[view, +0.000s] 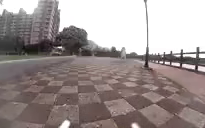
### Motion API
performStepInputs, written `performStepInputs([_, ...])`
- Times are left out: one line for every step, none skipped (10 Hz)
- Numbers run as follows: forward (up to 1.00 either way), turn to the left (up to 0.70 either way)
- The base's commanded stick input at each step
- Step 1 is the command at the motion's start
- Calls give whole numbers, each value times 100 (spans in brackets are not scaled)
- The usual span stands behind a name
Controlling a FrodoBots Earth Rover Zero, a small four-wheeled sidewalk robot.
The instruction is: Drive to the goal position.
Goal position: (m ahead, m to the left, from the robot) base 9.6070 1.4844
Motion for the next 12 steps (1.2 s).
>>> performStepInputs([70,42])
performStepInputs([70,24])
performStepInputs([70,7])
performStepInputs([70,7])
performStepInputs([70,7])
performStepInputs([70,7])
performStepInputs([70,7])
performStepInputs([70,7])
performStepInputs([70,7])
performStepInputs([70,7])
performStepInputs([70,7])
performStepInputs([70,7])
